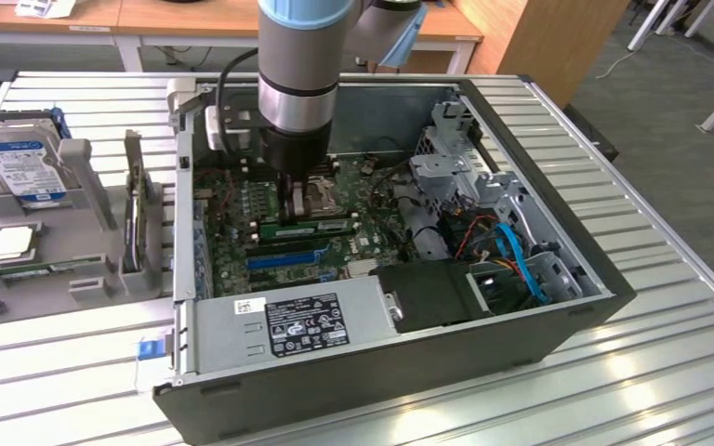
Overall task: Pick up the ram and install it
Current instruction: 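Press down the ram until it locks into place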
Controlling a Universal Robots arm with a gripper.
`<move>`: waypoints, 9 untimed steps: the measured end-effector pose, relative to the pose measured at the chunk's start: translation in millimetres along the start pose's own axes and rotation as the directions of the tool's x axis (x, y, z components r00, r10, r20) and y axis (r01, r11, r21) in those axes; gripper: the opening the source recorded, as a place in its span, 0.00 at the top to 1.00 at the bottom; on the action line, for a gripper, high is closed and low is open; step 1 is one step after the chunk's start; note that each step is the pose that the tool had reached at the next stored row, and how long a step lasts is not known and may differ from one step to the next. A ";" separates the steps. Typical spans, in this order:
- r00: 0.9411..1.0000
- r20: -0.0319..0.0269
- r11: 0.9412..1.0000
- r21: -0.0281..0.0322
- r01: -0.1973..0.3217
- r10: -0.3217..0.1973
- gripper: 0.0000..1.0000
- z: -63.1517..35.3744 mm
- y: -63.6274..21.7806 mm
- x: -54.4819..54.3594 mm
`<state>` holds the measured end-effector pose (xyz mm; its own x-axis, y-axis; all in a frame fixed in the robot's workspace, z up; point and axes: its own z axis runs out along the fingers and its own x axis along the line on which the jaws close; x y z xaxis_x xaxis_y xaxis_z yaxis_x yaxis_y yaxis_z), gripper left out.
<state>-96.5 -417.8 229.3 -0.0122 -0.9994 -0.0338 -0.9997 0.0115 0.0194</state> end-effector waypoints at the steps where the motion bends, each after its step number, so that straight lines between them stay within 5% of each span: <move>1: 1.000 0.000 1.000 0.000 0.000 0.000 0.90 0.3 0.0 0.0; 9: 1.000 0.000 1.000 0.000 0.000 0.000 0.90 1.7 0.0 0.1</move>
<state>-96.5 -417.9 227.6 -0.0121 -0.9994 -0.0338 -0.9997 0.0115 0.0194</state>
